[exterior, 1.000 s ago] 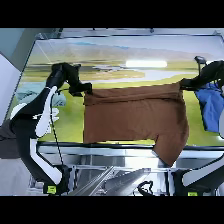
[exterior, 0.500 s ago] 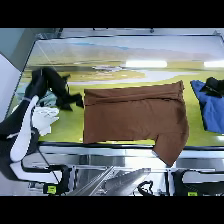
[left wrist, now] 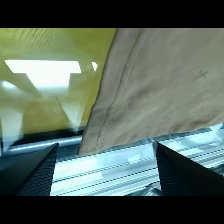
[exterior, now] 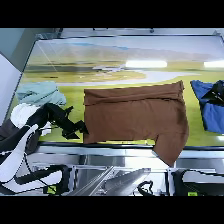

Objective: Fold the shirts.

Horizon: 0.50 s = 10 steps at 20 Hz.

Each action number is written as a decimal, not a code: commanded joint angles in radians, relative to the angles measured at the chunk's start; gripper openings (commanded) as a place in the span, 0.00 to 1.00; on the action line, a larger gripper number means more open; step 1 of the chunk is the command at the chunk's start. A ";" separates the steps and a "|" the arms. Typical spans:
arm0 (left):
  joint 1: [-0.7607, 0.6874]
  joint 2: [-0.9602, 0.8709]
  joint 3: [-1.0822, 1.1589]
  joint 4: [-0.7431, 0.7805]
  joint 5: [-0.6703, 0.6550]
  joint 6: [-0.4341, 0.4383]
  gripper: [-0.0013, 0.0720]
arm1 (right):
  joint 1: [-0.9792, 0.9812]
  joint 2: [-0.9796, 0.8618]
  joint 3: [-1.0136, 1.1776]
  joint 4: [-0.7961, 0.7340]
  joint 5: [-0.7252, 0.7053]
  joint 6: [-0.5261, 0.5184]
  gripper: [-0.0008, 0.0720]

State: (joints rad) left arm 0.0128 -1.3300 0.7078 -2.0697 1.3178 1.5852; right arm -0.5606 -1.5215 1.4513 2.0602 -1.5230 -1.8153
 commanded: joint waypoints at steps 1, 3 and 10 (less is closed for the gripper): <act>-0.027 0.008 -0.047 -0.080 -0.063 0.042 0.89 | -0.003 0.002 -0.002 0.006 -0.010 -0.011 0.54; -0.060 0.003 -0.047 -0.080 -0.108 0.043 0.58 | -0.003 0.002 -0.002 0.006 -0.005 -0.017 0.54; -0.047 -0.042 0.001 -0.053 -0.124 0.064 0.04 | -0.003 0.005 -0.006 0.004 -0.021 -0.020 0.50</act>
State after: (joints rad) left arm -0.0532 -1.3647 0.6788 -2.1441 1.2030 1.6356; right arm -0.5629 -1.5192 1.4487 2.0663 -1.5326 -1.8332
